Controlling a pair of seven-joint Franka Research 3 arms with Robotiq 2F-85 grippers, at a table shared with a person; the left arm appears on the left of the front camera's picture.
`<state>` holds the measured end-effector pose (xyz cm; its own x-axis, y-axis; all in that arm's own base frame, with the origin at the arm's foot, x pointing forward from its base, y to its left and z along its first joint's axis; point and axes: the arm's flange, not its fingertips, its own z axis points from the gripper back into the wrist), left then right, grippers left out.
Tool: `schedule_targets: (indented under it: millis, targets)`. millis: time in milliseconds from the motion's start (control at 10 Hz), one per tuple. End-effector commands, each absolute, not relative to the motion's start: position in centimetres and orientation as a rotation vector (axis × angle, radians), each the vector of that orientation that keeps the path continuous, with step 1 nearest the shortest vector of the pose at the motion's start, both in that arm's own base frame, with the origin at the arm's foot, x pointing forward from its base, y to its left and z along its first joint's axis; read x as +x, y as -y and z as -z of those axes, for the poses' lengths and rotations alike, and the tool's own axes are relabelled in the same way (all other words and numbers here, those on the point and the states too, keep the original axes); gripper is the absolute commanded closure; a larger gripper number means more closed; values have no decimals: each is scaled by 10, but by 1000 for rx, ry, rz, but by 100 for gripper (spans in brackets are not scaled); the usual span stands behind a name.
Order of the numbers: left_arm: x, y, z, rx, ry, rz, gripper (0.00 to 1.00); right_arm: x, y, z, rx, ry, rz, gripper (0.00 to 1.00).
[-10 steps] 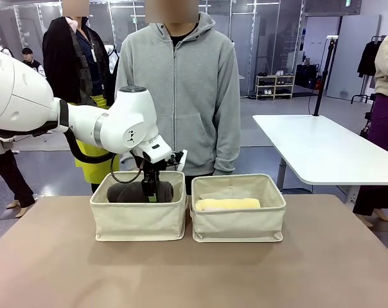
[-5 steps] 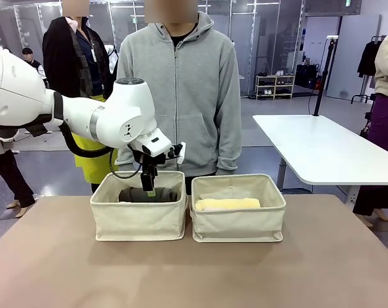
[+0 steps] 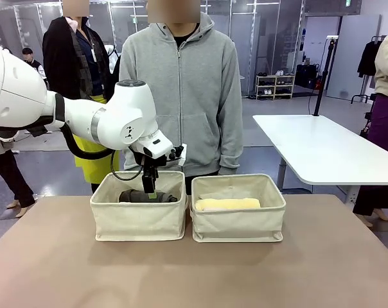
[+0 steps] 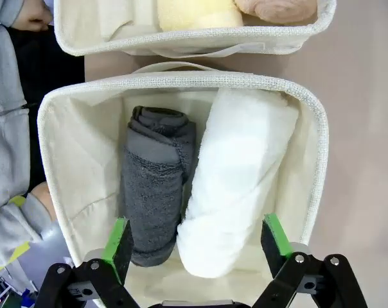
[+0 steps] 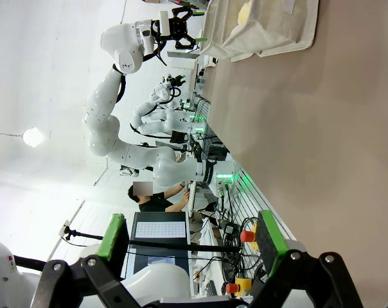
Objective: Divide the towels into two baskets.
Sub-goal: Pick up one hotel-folded towel from the bottom of the table and place it in the Fabric basket indicated by the person.
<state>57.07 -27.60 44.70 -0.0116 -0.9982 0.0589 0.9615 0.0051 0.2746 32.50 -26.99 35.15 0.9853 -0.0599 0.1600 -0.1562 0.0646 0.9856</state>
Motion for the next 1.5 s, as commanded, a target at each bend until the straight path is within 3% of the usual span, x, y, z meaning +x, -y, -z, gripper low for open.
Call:
schedule_targets:
  millis: [0,600,700,800,1000,1400]
  targets:
    - [573,273,-451,179,268,1583,0,323,270,-354,1514,188,-90,0]
    - [571,276,-448,172,268,1563,0,323,270,-354,1514,188,-90,0]
    - [565,270,-477,26,318,1543,0,323,270,-354,1514,188,-90,0]
    - [551,251,-508,-206,275,1505,0,323,270,-354,1514,188,-90,0]
    - [524,194,-566,-386,363,1385,0,323,270,-354,1514,188,-90,0]
    - [475,58,-570,-726,306,1050,0,323,270,-354,1514,188,-90,0]
